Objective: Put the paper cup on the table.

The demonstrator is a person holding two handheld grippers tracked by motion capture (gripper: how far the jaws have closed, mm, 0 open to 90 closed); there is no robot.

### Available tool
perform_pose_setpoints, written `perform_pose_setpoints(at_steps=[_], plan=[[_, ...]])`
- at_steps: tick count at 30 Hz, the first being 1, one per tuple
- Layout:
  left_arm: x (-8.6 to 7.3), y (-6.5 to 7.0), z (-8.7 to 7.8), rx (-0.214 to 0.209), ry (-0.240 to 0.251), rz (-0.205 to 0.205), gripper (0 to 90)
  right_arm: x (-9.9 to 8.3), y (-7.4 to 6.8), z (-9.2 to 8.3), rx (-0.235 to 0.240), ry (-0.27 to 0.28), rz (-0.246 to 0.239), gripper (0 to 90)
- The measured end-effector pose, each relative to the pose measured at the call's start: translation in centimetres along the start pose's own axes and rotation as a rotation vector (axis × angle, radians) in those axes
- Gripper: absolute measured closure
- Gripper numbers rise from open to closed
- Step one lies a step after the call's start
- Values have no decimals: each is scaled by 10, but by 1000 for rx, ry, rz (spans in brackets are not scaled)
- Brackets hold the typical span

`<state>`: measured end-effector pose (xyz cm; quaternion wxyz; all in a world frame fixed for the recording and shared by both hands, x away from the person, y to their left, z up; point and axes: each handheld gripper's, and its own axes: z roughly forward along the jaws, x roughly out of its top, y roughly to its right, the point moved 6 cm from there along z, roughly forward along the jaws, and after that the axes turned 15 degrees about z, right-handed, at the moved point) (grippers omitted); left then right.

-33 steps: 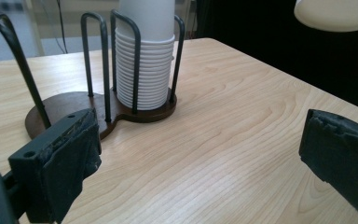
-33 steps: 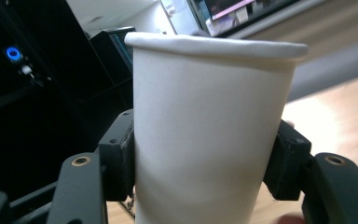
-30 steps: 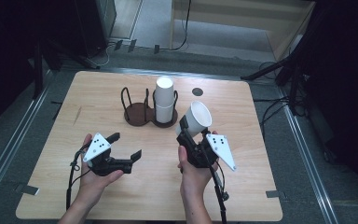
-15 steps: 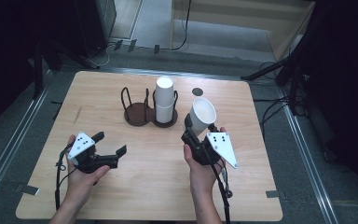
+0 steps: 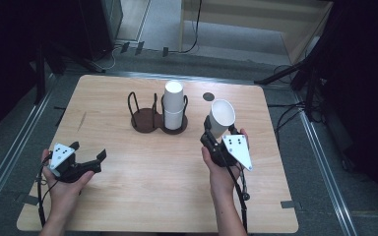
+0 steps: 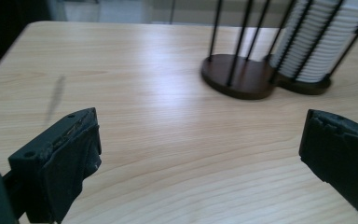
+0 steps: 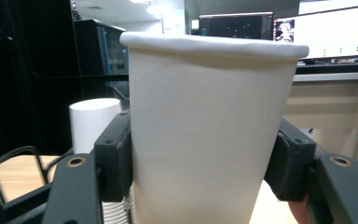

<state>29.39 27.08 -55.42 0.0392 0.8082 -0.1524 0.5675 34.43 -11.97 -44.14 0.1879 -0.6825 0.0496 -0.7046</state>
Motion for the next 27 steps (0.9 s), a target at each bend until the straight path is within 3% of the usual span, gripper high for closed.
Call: perform_pose_setpoints(at_steps=[3, 8, 13, 15, 19, 27], plan=[[-3, -5, -2, 35, -3, -3, 0, -1, 10, 5, -2, 39, -26, 365], [-9, -6, 0, 42, -13, 2, 0, -4, 20, 16, 30, 61, -48, 369], [-13, -9, 1, 66, -3, -3, 0, -12, 33, 30, 38, 30, -26, 369], [-15, -8, 2, 82, -7, 2, 0, -16, 41, 36, 20, 19, -15, 371], [-15, -4, 4, 94, 0, 31, 0, -24, 53, 47, -7, -3, -41, 371], [-16, -7, 4, 79, 12, -6, 0, -39, 71, 65, -26, -51, -57, 375]])
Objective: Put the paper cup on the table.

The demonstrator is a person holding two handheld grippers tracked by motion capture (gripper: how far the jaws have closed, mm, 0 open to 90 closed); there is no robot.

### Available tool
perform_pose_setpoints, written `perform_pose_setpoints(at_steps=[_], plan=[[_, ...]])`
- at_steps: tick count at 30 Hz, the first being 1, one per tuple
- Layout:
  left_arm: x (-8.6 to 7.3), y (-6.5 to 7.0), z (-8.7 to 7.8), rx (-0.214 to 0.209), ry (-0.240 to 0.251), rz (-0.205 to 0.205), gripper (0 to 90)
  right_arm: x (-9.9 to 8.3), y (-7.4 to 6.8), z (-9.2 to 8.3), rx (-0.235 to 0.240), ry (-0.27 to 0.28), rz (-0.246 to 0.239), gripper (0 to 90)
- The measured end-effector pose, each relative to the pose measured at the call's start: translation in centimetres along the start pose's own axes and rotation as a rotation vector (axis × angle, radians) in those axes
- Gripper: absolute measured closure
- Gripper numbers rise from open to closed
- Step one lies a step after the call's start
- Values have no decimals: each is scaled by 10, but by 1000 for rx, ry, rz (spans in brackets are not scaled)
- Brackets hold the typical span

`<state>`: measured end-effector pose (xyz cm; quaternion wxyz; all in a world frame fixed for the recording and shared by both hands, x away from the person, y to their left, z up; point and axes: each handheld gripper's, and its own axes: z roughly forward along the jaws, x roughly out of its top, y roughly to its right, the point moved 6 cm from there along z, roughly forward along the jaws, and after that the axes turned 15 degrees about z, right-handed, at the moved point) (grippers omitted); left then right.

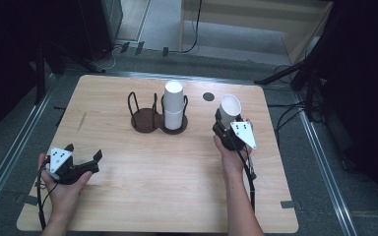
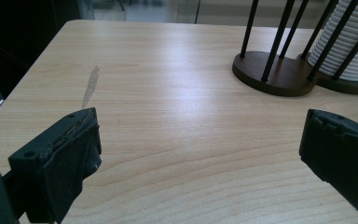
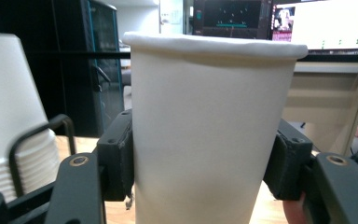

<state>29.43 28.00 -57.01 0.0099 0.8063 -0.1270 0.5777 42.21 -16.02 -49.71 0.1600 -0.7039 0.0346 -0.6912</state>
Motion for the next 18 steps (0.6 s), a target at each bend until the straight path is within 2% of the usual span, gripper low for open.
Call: perform_pose_setpoints(at_steps=[7, 13, 18], plan=[[0, 0, 0, -1, 6, -8, 0, -18, 20, 13, -56, -64, -18, 374], [0, 1, 0, -1, 8, -5, 0, -23, 24, 22, -52, -95, -34, 371], [1, 1, 0, 0, 10, -2, 0, -24, 31, 28, -65, -113, -5, 366]])
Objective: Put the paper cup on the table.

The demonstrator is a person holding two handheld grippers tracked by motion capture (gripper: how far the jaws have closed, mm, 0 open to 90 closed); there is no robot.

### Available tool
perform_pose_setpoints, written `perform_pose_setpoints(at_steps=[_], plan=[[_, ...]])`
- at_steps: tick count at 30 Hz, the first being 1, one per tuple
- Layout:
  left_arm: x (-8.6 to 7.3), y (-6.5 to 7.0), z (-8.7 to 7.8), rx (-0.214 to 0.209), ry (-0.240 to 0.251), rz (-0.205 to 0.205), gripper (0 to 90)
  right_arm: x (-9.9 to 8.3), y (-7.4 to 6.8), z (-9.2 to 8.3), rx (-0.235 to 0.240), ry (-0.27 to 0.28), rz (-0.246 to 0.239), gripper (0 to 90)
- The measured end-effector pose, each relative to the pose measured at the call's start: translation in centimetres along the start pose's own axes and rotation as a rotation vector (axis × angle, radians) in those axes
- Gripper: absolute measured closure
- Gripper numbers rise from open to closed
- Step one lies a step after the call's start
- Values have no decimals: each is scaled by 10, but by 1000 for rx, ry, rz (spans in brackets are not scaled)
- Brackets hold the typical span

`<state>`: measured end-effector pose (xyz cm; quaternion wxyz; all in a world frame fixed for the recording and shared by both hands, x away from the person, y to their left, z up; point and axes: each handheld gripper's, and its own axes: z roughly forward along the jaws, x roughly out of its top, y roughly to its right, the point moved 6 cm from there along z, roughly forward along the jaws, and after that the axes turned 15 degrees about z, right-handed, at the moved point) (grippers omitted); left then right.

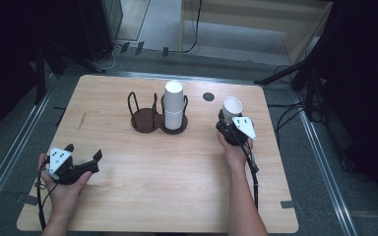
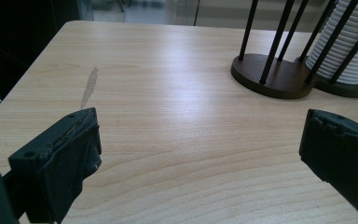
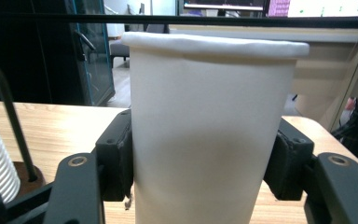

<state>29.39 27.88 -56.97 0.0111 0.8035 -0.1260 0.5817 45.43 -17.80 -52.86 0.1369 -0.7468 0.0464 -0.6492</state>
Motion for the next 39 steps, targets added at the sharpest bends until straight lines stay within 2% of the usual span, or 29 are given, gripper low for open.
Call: perform_pose_setpoints(at_steps=[10, 15, 19, 27, 33, 39], plan=[[0, 0, 0, 0, 7, -5, 0, -8, 23, 11, -61, -60, 14, 360], [0, 0, 0, 2, 7, -3, 0, -14, 25, 14, -75, -96, 3, 352], [0, 0, 0, 5, 6, -1, 0, -16, 29, 15, -93, -117, 32, 349], [0, 0, -1, 5, 6, -6, 0, -21, 31, 16, -103, -165, 36, 335], [0, -1, 0, 5, 9, -10, 0, -26, 29, 17, -107, -209, -10, 320], [0, -2, -1, 6, 8, -13, 0, -25, 31, 14, -136, -259, 12, 287]])
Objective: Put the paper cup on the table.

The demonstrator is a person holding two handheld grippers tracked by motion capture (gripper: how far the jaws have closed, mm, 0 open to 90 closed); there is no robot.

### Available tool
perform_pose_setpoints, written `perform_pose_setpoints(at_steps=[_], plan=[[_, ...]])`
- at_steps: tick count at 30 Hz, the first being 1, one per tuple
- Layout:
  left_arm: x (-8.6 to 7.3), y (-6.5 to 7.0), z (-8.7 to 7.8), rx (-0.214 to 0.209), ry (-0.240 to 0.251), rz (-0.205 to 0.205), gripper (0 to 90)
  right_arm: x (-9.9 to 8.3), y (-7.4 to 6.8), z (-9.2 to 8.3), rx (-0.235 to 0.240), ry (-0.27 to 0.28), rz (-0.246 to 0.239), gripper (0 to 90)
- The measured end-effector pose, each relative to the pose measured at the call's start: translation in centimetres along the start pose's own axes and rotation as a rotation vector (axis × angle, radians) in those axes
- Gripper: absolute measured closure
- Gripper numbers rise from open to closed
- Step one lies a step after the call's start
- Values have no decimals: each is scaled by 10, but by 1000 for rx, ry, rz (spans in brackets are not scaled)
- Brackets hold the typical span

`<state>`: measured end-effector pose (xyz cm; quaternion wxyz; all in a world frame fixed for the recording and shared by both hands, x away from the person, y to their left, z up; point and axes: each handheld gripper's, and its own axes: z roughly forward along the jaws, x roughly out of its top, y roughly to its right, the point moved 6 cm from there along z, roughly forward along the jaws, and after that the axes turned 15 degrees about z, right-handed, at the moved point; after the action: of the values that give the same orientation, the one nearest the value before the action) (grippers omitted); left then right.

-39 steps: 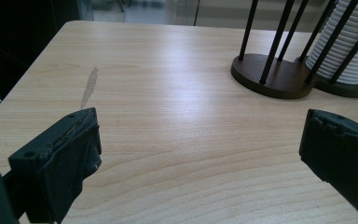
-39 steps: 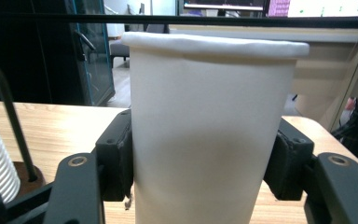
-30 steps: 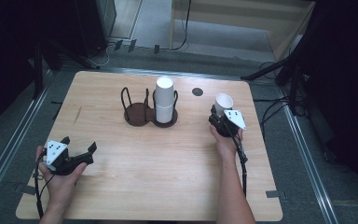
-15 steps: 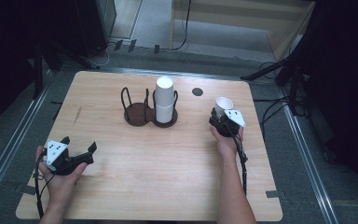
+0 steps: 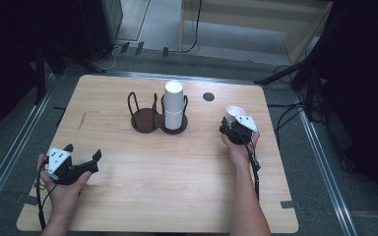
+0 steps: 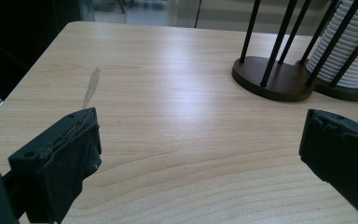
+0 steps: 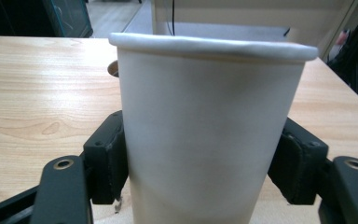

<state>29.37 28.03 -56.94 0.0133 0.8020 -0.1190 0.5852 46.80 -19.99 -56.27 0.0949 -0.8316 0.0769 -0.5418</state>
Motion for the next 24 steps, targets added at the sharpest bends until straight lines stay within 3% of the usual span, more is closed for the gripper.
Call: perform_pose_setpoints(at_steps=[6, 9, 13, 17, 24], plan=[[0, 0, 0, -4, 1, -6, 0, -5, 1, -3, 7, -82, -1, 228], [0, 0, 0, -3, 1, -5, 0, -6, 1, -5, 13, -88, -15, 204], [0, 0, 0, -2, 2, -9, 0, -7, -1, -8, 51, -106, -24, 91], [0, 0, 0, -5, 5, -9, 0, -3, -3, -16, 105, -78, -7, 3], [0, -1, 0, -6, 6, -10, 0, 6, -4, -36, 144, -32, -11, 0]])
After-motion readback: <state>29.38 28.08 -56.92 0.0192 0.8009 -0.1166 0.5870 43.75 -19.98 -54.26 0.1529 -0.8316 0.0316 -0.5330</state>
